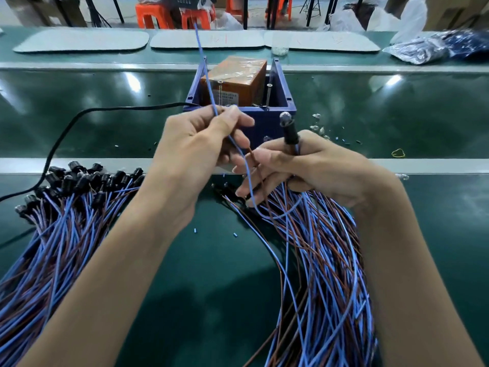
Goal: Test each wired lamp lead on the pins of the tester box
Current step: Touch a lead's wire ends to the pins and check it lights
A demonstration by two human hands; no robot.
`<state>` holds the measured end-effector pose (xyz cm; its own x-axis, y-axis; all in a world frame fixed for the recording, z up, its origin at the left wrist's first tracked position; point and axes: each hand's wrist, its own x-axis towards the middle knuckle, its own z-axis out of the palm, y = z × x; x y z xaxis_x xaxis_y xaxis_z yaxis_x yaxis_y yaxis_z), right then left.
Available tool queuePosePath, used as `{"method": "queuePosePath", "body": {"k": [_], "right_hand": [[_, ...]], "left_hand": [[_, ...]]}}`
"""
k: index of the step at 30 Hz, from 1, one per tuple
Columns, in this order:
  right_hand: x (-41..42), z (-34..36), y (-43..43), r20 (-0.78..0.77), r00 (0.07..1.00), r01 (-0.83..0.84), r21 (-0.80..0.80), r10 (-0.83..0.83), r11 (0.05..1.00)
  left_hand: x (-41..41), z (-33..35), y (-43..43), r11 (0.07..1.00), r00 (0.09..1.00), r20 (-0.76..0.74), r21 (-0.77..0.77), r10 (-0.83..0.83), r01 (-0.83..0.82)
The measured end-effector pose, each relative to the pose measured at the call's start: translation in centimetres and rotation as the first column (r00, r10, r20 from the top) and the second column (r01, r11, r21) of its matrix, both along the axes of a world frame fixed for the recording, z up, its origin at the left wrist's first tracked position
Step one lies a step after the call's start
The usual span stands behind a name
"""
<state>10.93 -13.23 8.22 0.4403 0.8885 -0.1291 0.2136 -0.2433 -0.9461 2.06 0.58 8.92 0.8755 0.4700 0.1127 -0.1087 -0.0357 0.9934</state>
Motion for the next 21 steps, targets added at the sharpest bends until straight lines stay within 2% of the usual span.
{"method": "queuePosePath", "body": {"k": [4, 8, 11, 14, 17, 21], "right_hand": [[0.3, 0.0, 0.4, -0.01, 0.995, 0.103, 0.127, -0.103, 0.987], [0.7, 0.2, 0.9, -0.103, 0.928, 0.371, 0.258, -0.357, 0.892], [1.2, 0.1, 0.9, -0.157, 0.816, 0.574, 0.321, -0.556, 0.753], [1.8, 0.0, 0.8, -0.249, 0.708, 0.703, 0.331, -0.66, 0.629], [2.3, -0.2, 1.1, -0.271, 0.639, 0.769, 0.262, -0.72, 0.584], [2.4, -0.6, 1.4, -0.288, 0.625, 0.78, 0.255, -0.725, 0.571]], "left_hand": [[0.2, -0.4, 0.4, 0.999, 0.999, 0.019, -0.022, 0.047, -0.046], [0.8, -1.1, 0.6, 0.999, 0.998, -0.035, 0.009, 0.052, -0.051], [1.0, -1.8, 1.1, 0.986, 0.994, -0.05, 0.14, 0.099, -0.091], [1.2, -2.6, 2.1, 0.938, 0.985, -0.061, 0.319, 0.163, -0.135], [1.3, -3.3, 3.1, 0.885, 0.97, -0.075, 0.431, 0.229, -0.176], [1.3, -3.9, 3.5, 0.834, 0.947, -0.088, 0.503, 0.31, -0.226]]}}
